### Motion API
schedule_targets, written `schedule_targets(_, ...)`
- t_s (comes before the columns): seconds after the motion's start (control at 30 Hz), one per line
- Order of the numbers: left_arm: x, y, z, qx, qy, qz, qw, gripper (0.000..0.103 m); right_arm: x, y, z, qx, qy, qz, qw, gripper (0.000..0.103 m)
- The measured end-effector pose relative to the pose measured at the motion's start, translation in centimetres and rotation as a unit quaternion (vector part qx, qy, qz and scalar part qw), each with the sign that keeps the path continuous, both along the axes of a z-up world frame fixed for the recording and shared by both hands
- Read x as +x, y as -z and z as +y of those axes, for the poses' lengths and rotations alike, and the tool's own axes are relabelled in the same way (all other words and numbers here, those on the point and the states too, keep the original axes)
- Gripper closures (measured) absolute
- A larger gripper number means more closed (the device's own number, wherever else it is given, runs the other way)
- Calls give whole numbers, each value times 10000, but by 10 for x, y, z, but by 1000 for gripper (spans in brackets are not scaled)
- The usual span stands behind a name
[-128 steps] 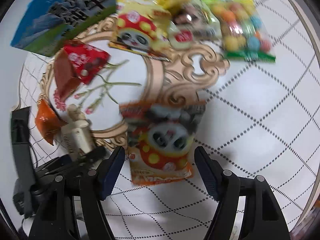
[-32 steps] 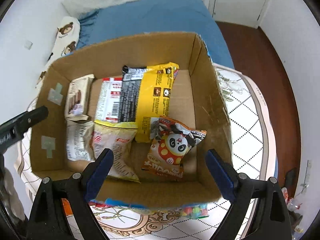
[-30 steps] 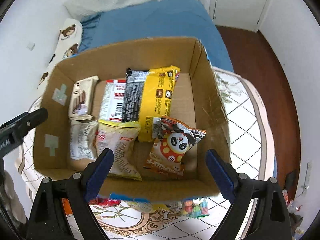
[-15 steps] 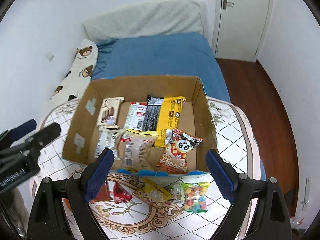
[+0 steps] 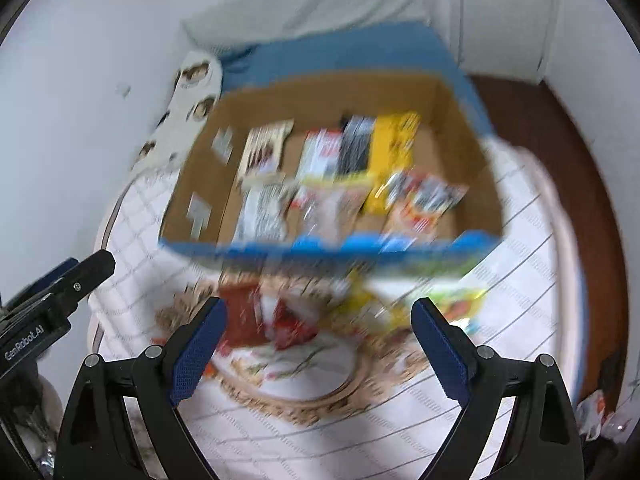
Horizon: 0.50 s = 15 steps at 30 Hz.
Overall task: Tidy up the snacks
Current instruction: 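Lift both tools out of the box back toward the snack pile, then grasp the orange spicy pack with the left tool while the right tool grasps the brown jerky pack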
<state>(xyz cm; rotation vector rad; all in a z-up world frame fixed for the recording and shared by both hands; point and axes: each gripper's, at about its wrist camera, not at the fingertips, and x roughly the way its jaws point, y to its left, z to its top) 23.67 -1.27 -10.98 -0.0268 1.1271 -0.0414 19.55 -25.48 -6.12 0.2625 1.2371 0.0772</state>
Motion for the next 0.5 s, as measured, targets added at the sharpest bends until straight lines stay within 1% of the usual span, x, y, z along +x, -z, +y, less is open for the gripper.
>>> schedule_targets(0.13, -10, 42, 43, 41, -414, 655, 9970, 20, 1, 42, 33, 396, -210, 384, 9983, 9)
schedule_targets(0.17, -12, 53, 54, 70, -512, 781, 9956, 20, 2, 51, 42, 499, -275, 448, 9974, 10)
schedule_targets(0.2, -14, 63, 62, 92, -582, 920, 9940, 20, 4, 58, 50, 525, -327, 499, 9968, 15)
schedule_targets(0.3, -21, 91, 79, -12, -720, 1307, 9888, 20, 14, 84, 82, 517, -530, 650, 9951, 23)
schedule_targets(0.4, -23, 121, 84, -40, -725, 1690, 9829, 20, 25, 105, 102, 482, -632, 784, 9938, 28)
schedule_targets(0.43, -24, 131, 85, -115, -714, 1836, 9803, 20, 28, 112, 109, 452, -659, 840, 9933, 29)
schedule_targets(0.47, -26, 139, 85, -147, -729, 1912, 9787, 20, 32, 119, 114, 384, -681, 904, 9928, 30)
schedule_targets(0.5, -28, 146, 84, -77, -705, 1914, 9789, 20, 35, 126, 117, 325, -702, 955, 9924, 30)
